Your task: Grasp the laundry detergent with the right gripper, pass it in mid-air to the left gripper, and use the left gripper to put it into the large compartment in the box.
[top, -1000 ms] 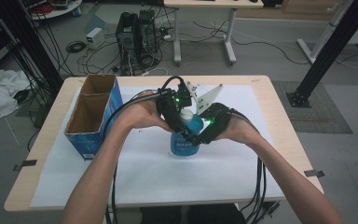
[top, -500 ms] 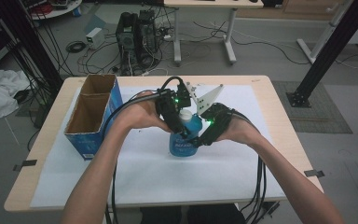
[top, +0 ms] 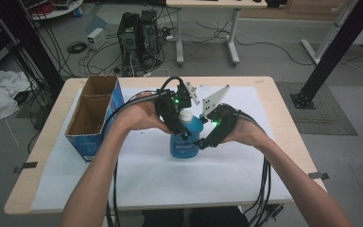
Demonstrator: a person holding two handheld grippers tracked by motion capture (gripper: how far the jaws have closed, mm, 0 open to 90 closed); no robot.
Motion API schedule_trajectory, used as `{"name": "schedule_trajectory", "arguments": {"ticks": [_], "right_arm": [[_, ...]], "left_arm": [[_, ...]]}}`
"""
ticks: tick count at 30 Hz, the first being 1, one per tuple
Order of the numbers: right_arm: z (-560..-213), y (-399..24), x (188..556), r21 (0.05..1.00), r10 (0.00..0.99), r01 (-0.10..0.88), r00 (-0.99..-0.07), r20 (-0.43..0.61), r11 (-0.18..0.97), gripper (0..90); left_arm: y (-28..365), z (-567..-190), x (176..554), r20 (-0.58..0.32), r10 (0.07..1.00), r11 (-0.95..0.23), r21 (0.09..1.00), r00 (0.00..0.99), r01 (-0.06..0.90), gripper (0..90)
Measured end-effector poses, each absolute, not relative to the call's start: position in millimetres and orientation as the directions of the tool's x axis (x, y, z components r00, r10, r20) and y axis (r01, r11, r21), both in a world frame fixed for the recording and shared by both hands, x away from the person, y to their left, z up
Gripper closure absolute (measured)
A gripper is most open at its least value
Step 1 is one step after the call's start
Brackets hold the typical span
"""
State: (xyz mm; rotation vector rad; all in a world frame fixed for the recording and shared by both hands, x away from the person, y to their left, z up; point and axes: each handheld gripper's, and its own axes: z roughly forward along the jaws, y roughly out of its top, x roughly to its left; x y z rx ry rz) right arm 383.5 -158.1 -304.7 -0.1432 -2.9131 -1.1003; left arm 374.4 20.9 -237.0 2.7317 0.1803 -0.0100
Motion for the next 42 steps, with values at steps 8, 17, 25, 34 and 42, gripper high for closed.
{"name": "schedule_trajectory", "arguments": {"ticks": [8, 17, 25, 34, 42], "right_arm": [[-305, -176, 384, 0.634, 0.121, 0.100, -0.993, 0.009, 0.767, 22.5], [-304, -204, 381, 0.592, 0.215, 0.189, -0.976, 0.026, 0.784, 22.5], [-307, -235, 381, 0.559, 0.301, 0.229, -0.953, -0.038, 0.797, 21.0], [-312, -256, 380, 0.507, 0.388, 0.291, -0.917, -0.095, 0.811, 11.9], [-319, -267, 379, 0.470, 0.411, 0.315, -0.905, -0.114, 0.824, 11.9]], "left_arm": [[32, -225, 376, -0.010, 0.151, -0.910, 0.388, 0.989, 0.143, 38.0], [50, -198, 376, 0.007, 0.220, -0.894, 0.401, 0.975, 0.199, 38.0], [82, -157, 380, 0.037, 0.332, -0.867, 0.405, 0.943, 0.290, 38.0], [121, -126, 381, 0.059, 0.430, -0.827, 0.426, 0.901, 0.366, 38.0], [156, -104, 381, 0.064, 0.518, -0.785, 0.431, 0.853, 0.445, 38.0]]}}
